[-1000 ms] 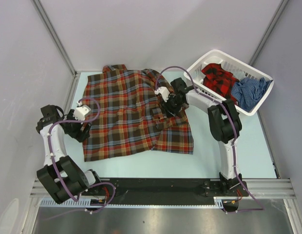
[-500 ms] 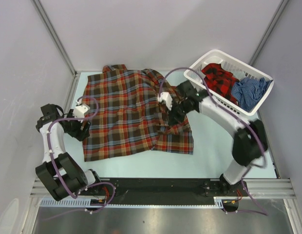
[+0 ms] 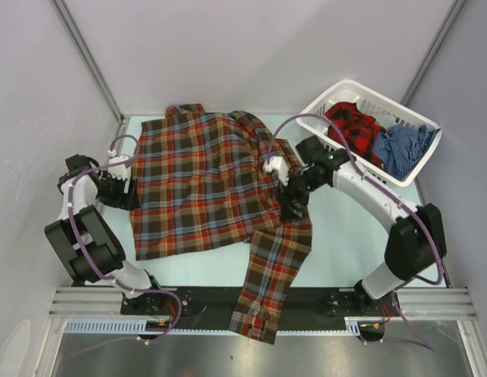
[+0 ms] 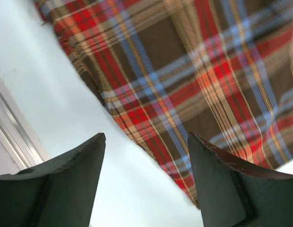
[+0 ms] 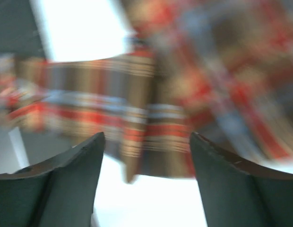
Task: Fold and stack the long sleeve shirts
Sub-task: Flatten the shirt out
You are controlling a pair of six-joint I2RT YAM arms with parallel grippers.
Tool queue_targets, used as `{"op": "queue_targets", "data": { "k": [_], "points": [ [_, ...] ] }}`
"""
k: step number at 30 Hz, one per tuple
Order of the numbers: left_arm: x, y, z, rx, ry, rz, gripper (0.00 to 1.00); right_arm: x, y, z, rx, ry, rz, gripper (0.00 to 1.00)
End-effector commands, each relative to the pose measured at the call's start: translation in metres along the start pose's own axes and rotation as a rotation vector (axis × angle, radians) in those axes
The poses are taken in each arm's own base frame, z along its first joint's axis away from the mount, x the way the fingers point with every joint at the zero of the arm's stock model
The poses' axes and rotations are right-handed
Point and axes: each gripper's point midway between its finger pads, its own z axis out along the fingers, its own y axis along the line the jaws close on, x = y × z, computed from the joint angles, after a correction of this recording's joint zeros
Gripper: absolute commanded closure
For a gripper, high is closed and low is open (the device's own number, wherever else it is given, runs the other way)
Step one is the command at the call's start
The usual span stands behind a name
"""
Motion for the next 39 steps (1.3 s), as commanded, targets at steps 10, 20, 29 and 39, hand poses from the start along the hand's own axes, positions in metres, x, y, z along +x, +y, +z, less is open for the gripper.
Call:
{"op": "queue_targets", "data": {
  "k": [10,20,29,39],
  "points": [
    [0.039,0.043,0.044,-0.128,0.176,-0.273,0.36,0.099,-0.142,0.004,0.348,0.167,0.371,0.42],
    [0.104,0.005,0.058,-0.074,0.319,-0.295,0.75,0.161,-0.110,0.040,0.311,0.337,0.464,0.71],
    [0.140,0.007,0.018,-0.118,0.364,-0.307,1.00,0.180,-0.030,0.041,0.189,0.439,0.481,1.00],
    [0.168,0.005,-0.010,-0.152,0.399,-0.310,0.95,0.149,-0.001,0.022,0.180,0.398,0.297,1.00]
  ]
}}
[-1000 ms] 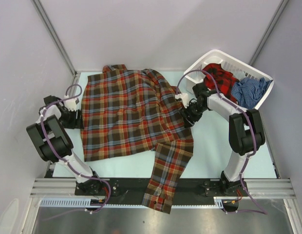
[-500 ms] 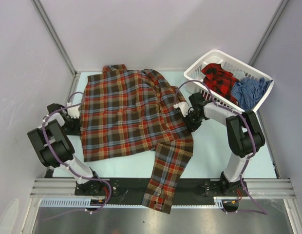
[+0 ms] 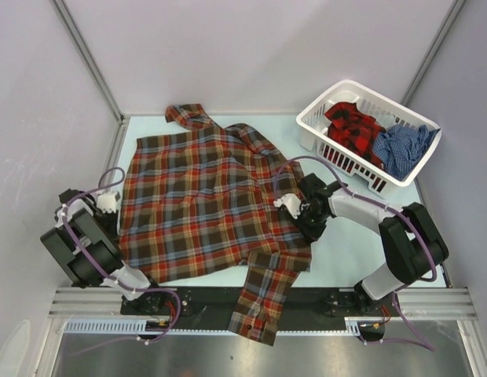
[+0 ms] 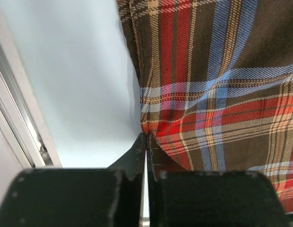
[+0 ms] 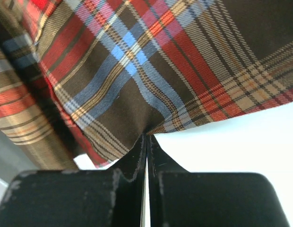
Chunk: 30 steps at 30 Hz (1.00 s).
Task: Fold and stack the long sleeve shirts
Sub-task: Flatten the shirt out
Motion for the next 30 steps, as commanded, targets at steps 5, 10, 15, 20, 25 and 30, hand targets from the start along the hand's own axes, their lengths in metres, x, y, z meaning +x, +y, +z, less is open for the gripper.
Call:
{"op": "queue_targets", "data": {
  "k": [5,10,15,20,25,30],
  "points": [
    [0.001,-0.015,-0.021,0.097,-0.022,0.076,0.65,-0.048,-0.028,-0.051,0.001,-0.068,-0.043,0.50],
    [-0.074,-0.028,-0.057,0.086,-0.227,0.259,0.45,-0.131,-0.084,-0.091,0.099,-0.284,-0.057,0.37],
    [-0.157,-0.053,-0.057,0.072,-0.357,0.375,0.39,-0.211,-0.147,-0.101,0.180,-0.460,0.001,0.38],
    [-0.253,-0.067,-0.047,0.091,-0.449,0.469,0.39,-0.269,-0.201,-0.100,0.241,-0.620,0.052,0.39],
    [-0.327,-0.068,-0.023,0.059,-0.507,0.538,0.37,-0.316,-0.238,-0.091,0.252,-0.771,0.103,0.32],
    [-0.383,-0.053,-0.010,-0.008,-0.556,0.537,0.35,-0.351,-0.256,-0.087,0.256,-0.907,0.098,0.20]
  ]
}}
